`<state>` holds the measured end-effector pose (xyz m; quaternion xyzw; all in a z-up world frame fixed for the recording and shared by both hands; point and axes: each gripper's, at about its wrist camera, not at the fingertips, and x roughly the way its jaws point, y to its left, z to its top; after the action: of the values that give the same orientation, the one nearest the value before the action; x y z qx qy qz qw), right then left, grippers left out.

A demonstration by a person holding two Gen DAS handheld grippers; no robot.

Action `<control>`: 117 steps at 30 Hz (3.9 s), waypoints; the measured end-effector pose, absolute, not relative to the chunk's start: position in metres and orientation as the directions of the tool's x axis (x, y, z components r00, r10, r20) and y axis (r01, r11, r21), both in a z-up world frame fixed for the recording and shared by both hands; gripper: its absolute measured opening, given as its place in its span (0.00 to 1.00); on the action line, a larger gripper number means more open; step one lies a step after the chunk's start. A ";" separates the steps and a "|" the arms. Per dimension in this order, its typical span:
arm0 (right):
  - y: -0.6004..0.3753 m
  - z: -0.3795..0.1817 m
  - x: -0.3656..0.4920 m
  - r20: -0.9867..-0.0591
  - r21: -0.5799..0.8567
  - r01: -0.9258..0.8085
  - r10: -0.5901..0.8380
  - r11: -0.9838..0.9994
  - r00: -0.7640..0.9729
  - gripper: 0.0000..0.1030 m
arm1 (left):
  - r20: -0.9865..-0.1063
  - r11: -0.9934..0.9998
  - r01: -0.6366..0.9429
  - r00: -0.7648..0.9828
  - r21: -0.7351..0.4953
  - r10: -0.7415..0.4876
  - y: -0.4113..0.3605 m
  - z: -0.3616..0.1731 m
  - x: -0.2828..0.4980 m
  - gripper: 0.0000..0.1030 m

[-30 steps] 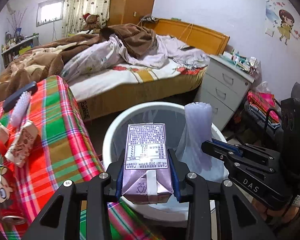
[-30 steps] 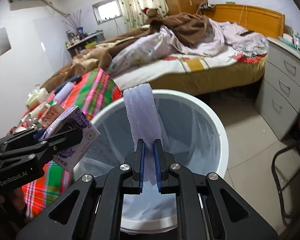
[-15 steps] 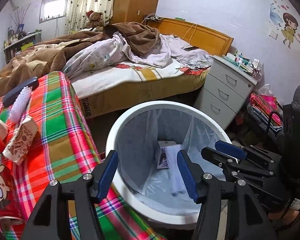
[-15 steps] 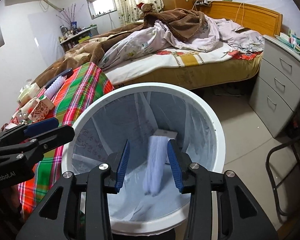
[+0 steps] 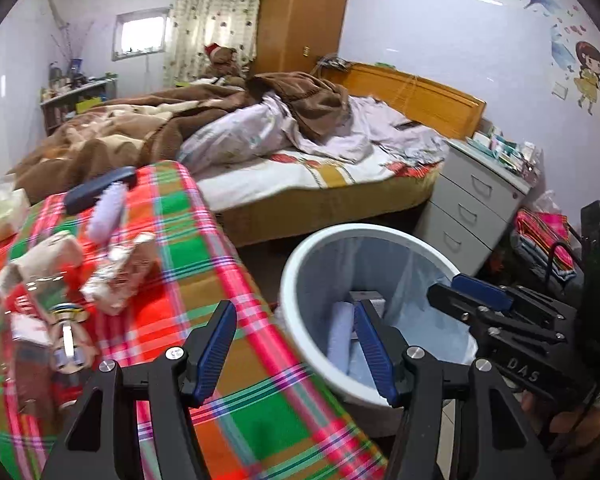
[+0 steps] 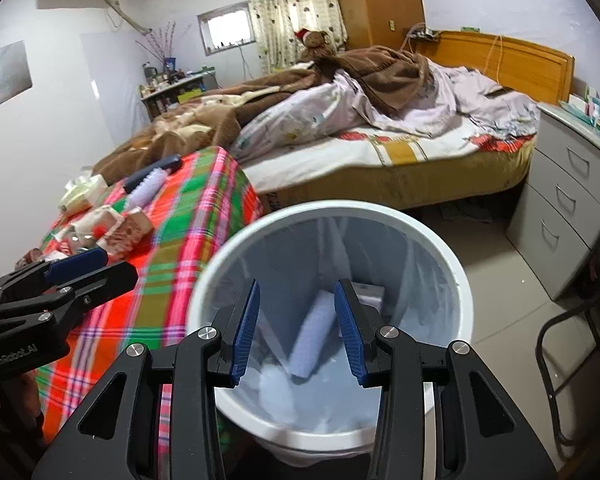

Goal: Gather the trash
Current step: 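Carry both items over the white bin and open both tools to drop them, then grasp a red drink can with the left tool while the right tool grasps the red cartoon can, then carry both red cans over the white bin and open both tools to drop them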

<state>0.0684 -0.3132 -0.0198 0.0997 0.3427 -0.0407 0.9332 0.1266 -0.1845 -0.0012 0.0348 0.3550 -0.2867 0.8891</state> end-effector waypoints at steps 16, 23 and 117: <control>-0.233 -0.006 0.089 -0.592 0.190 -0.028 0.137 0.981 0.794 0.49 | -0.620 0.939 0.319 0.714 -0.126 -0.325 -0.058 0.012 0.122 0.62; -0.196 -0.014 0.104 -0.614 0.202 -0.087 0.195 0.976 0.765 0.49 | -0.609 0.969 0.201 0.754 -0.143 -0.246 0.013 0.009 0.128 0.66; -0.115 -0.043 0.145 -0.725 0.136 -0.111 0.175 0.985 0.666 0.53 | -0.741 0.990 0.132 0.659 -0.054 -0.129 0.175 -0.017 0.236 0.51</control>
<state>0.1447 -0.1148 -0.0432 0.0399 0.4011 0.0784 0.9118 0.2357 0.1755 -0.0173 0.0021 0.4065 -0.0715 0.9108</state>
